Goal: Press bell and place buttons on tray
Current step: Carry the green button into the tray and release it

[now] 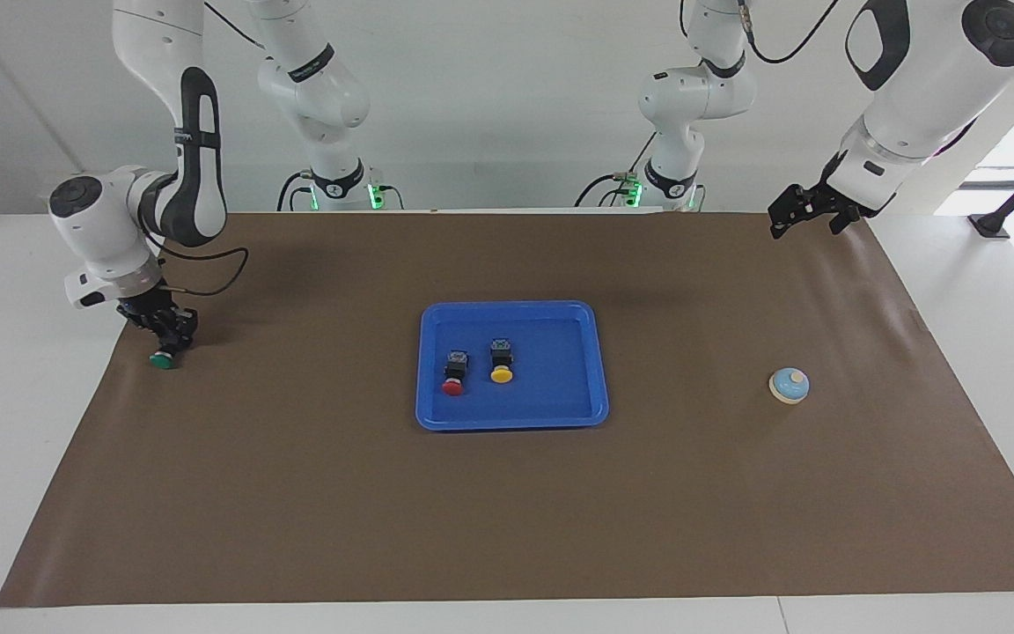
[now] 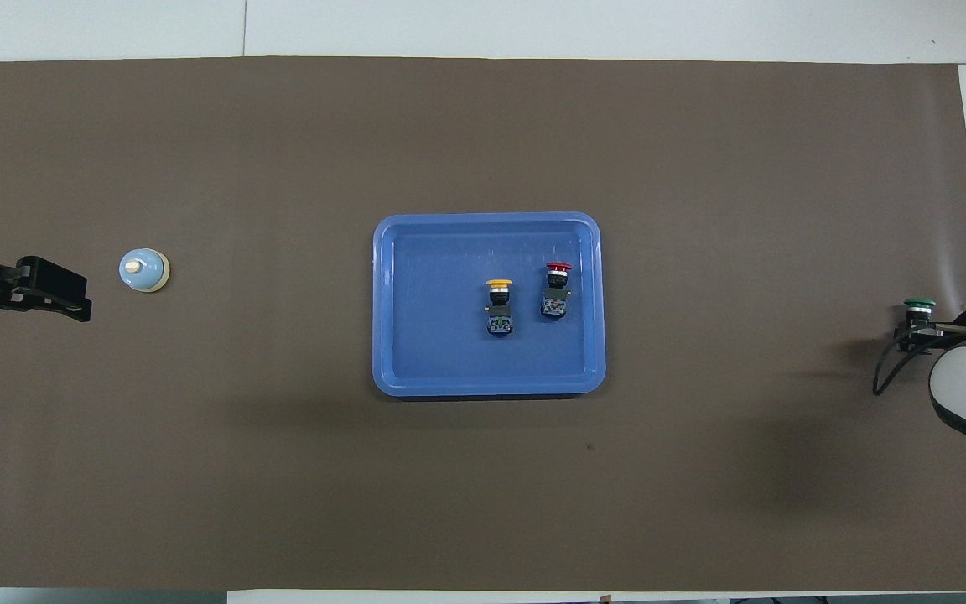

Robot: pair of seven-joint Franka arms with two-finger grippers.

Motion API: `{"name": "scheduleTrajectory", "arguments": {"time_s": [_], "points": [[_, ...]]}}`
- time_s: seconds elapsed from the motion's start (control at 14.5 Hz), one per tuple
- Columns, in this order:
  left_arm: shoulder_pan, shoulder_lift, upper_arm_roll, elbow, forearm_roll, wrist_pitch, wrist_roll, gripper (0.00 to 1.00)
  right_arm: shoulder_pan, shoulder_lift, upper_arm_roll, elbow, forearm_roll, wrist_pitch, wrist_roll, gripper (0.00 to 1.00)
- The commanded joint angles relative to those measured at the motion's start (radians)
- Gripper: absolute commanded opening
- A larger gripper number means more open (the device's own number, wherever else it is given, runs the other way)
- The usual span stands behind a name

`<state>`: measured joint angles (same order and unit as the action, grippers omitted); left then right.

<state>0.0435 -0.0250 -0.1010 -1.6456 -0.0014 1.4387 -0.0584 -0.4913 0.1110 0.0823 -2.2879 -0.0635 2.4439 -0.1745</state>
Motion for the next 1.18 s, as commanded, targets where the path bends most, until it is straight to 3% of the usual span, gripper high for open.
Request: {"name": "scheduleTrajectory", "arguments": {"time_s": [0.0, 0.35, 0.62, 0.76, 1.11], "points": [[-0.001, -0.023, 0.004, -0.022, -0.003, 0.017, 0.002, 1.0, 0.101, 0.004, 0.011, 0.157, 0.007, -0.201, 0.05, 0.0], [-0.001, -0.023, 0.004, -0.022, -0.003, 0.017, 0.002, 1.0, 0.423, 0.065, 0.011, 0.436, 0.005, -0.508, 0.421, 0.0], [-0.001, -0.023, 0.004, -0.022, -0.003, 0.017, 0.002, 1.0, 0.676, 0.093, 0.011, 0.531, 0.016, -0.556, 0.579, 0.0], [-0.001, -0.021, 0.004, -0.022, -0.003, 0.017, 0.002, 1.0, 0.778, 0.108, 0.011, 0.567, 0.095, -0.554, 0.601, 0.0], [-0.001, -0.023, 0.004, -0.022, -0.003, 0.017, 0.002, 1.0, 1.008, 0.379, 0.002, 0.872, 0.114, -0.631, 0.753, 0.0]]}}
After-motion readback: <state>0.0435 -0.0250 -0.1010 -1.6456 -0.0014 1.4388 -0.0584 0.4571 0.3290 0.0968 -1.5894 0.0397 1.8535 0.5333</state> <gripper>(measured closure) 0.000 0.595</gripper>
